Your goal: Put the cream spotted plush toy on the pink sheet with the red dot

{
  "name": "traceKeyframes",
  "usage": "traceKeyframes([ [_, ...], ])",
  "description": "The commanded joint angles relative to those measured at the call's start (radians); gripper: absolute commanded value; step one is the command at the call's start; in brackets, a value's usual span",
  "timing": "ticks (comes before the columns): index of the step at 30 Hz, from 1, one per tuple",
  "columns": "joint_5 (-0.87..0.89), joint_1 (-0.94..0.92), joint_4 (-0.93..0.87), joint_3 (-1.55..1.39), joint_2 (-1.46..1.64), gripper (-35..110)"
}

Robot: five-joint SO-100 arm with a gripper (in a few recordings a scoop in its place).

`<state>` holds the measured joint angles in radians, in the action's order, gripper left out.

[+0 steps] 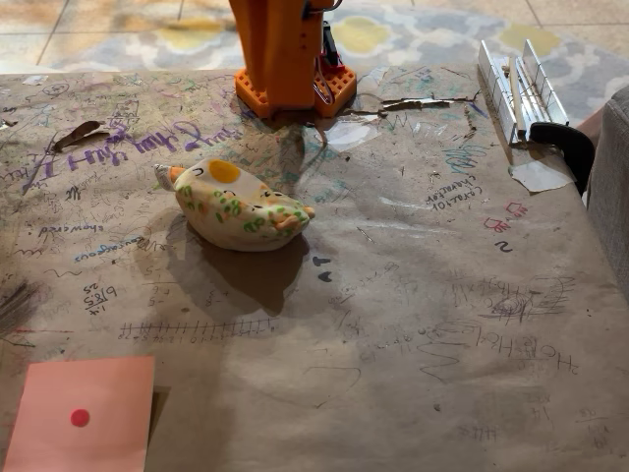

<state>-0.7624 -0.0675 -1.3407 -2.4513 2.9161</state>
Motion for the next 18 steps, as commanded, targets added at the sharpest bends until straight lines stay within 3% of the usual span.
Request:
traceKeyframes([
  [1,-0.222,-0.028,-0.121,0.279,-0.337,16],
  [9,-0.617,-0.244,-0.012,0.285,-0.824,29],
  [18,-0.710,-0.319,0.126,0.278,-1.157,32],
])
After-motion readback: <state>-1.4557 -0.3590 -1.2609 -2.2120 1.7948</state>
